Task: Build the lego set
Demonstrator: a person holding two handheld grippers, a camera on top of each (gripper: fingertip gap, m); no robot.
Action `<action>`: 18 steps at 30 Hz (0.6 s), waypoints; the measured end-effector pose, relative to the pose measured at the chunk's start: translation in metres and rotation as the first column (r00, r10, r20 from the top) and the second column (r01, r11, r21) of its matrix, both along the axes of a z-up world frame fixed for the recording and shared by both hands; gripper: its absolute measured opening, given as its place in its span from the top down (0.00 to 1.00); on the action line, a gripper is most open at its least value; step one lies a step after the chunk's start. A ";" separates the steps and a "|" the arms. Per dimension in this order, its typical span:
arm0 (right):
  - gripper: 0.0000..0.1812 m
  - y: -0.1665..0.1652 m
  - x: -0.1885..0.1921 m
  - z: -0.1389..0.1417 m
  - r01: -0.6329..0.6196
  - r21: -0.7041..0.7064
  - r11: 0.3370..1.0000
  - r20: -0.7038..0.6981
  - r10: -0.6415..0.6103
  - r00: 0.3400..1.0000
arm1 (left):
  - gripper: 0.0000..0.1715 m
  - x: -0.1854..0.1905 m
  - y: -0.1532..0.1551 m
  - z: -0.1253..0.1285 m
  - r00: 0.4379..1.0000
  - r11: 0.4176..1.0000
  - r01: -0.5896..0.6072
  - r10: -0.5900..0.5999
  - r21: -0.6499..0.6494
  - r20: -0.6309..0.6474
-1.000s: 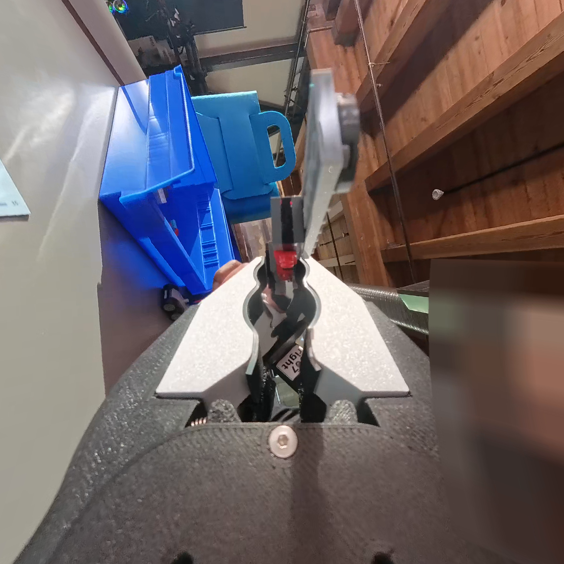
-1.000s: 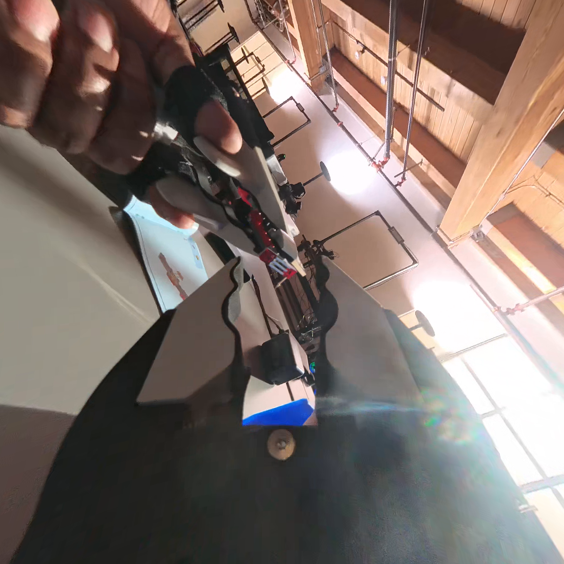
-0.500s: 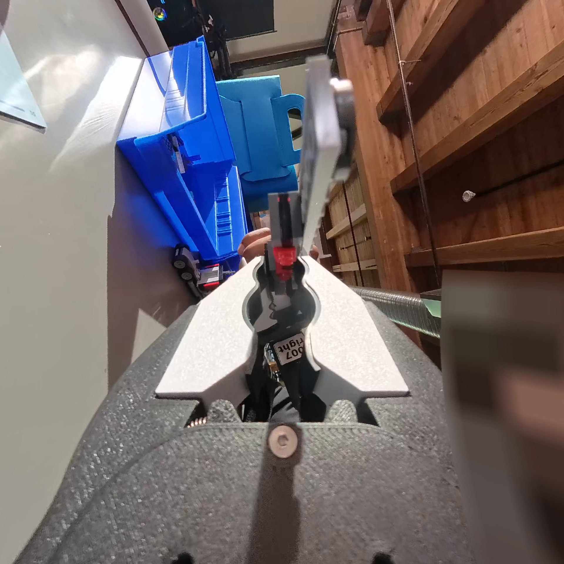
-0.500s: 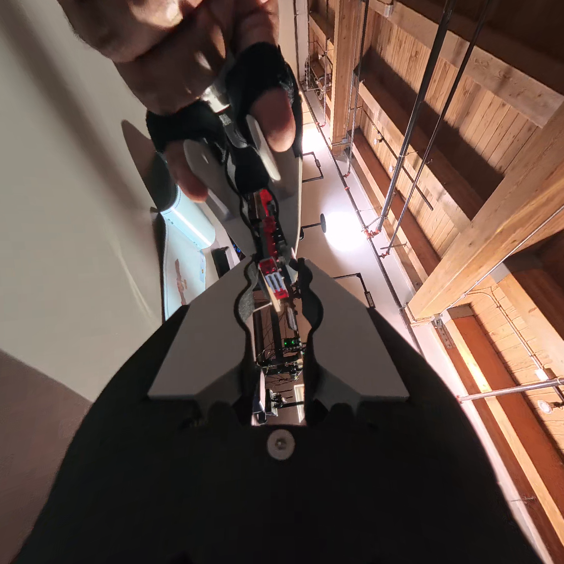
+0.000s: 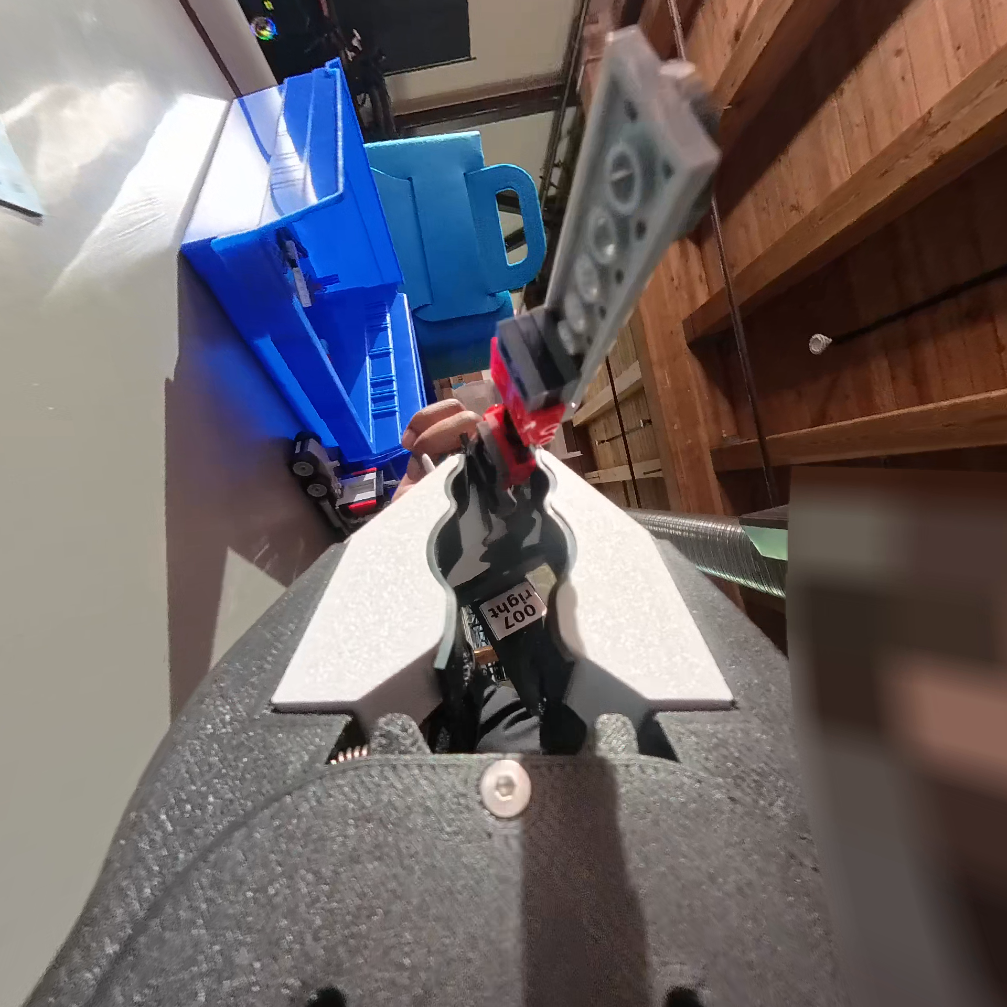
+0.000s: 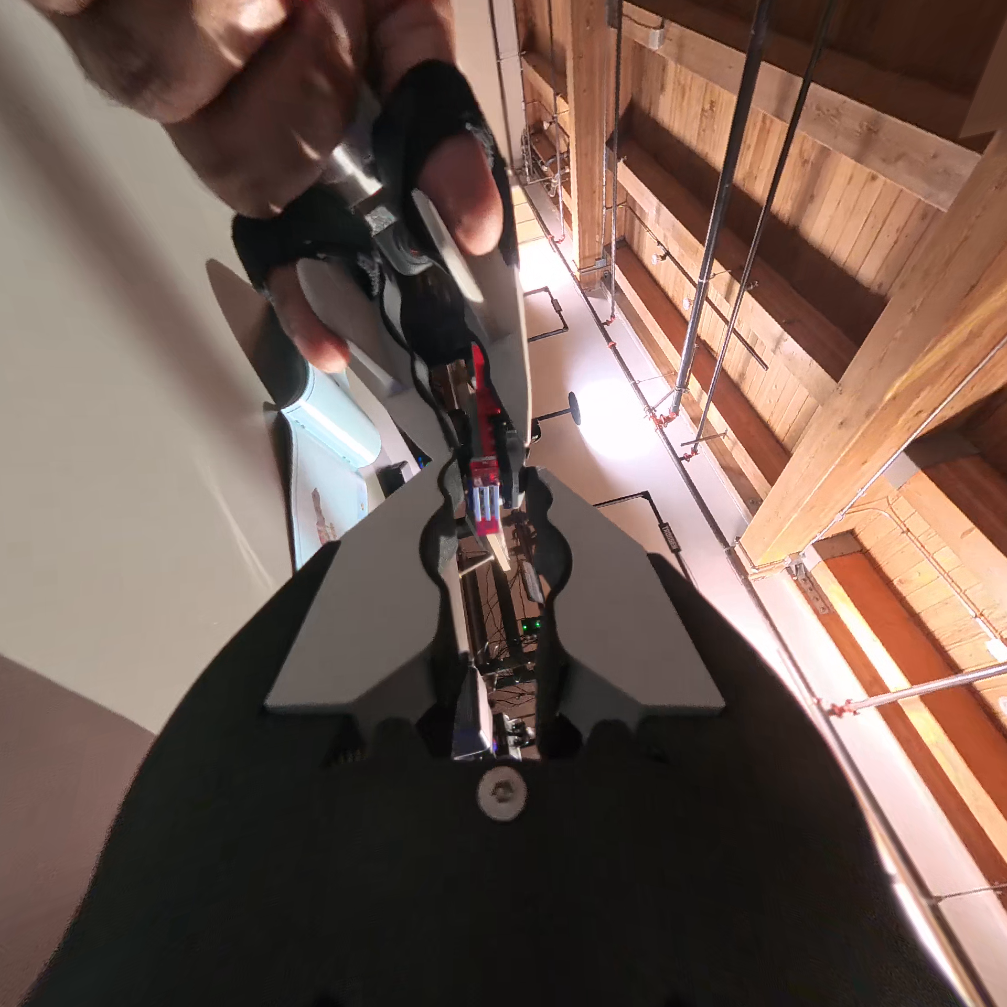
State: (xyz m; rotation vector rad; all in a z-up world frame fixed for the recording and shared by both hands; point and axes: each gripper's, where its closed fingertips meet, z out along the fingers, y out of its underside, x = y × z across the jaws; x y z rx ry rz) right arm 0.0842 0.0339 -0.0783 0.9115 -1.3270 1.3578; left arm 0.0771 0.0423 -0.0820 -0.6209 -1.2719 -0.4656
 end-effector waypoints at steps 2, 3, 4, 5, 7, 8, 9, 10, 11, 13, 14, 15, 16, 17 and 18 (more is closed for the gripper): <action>0.87 0.002 -0.002 0.005 -0.005 -0.022 1.000 0.043 0.006 0.999 | 0.84 0.000 0.002 0.006 0.999 1.000 0.017 -0.017 -0.005 -0.043; 0.83 0.003 -0.003 0.007 -0.009 -0.036 0.999 0.071 0.011 0.997 | 0.82 0.001 0.002 0.010 0.997 1.000 0.025 -0.025 -0.004 -0.072; 0.83 0.004 -0.004 0.010 -0.014 -0.048 0.999 0.094 0.018 0.995 | 0.81 0.001 0.003 0.014 0.995 0.999 0.035 -0.034 0.000 -0.096; 0.83 0.005 -0.005 0.011 -0.019 -0.056 0.998 0.111 0.026 0.993 | 0.80 0.002 0.004 0.016 0.992 0.999 0.044 -0.044 -0.003 -0.114; 0.83 0.006 -0.006 0.014 -0.024 -0.071 0.997 0.137 0.033 0.990 | 0.78 0.003 0.005 0.021 0.984 0.998 0.057 -0.059 -0.017 -0.166; 0.83 0.007 -0.007 0.015 -0.027 -0.076 0.997 0.152 0.038 0.988 | 0.77 0.004 0.005 0.022 0.979 0.998 0.063 -0.068 -0.030 -0.192; 0.83 0.007 -0.008 0.017 -0.027 -0.083 0.996 0.172 0.041 0.984 | 0.76 0.006 0.005 0.023 0.972 0.996 0.069 -0.079 -0.051 -0.223; 0.83 0.009 -0.011 0.019 -0.023 -0.095 0.995 0.195 0.042 0.980 | 0.76 0.009 0.005 0.025 0.961 0.994 0.078 -0.096 -0.078 -0.260; 0.87 0.010 -0.014 0.021 -0.022 -0.104 0.994 0.221 0.045 0.974 | 0.75 0.012 0.004 0.026 0.947 0.991 0.084 -0.113 -0.107 -0.302; 0.87 0.015 -0.020 0.026 -0.029 -0.133 0.991 0.281 0.065 0.957 | 0.73 0.019 -0.002 0.029 0.913 0.983 0.065 -0.127 -0.169 -0.387; 0.87 0.017 -0.022 0.029 -0.032 -0.148 0.988 0.313 0.077 0.947 | 0.72 0.021 -0.007 0.029 0.889 0.976 0.034 -0.128 -0.216 -0.440; 0.87 0.019 -0.024 0.032 -0.041 -0.164 0.986 0.344 0.096 0.934 | 0.71 0.023 -0.013 0.028 0.859 0.962 -0.017 -0.126 -0.273 -0.496; 0.87 0.021 -0.025 0.035 -0.055 -0.179 0.982 0.380 0.121 0.917 | 0.69 0.024 -0.019 0.026 0.824 0.938 -0.083 -0.125 -0.336 -0.553; 0.87 0.022 -0.025 0.038 -0.075 -0.195 0.978 0.420 0.152 0.895 | 0.67 0.022 -0.025 0.023 0.790 0.904 -0.156 -0.127 -0.398 -0.600; 0.87 0.023 -0.024 0.041 -0.095 -0.214 0.972 0.458 0.185 0.869 | 0.65 0.020 -0.028 0.021 0.749 0.868 -0.220 -0.142 -0.445 -0.647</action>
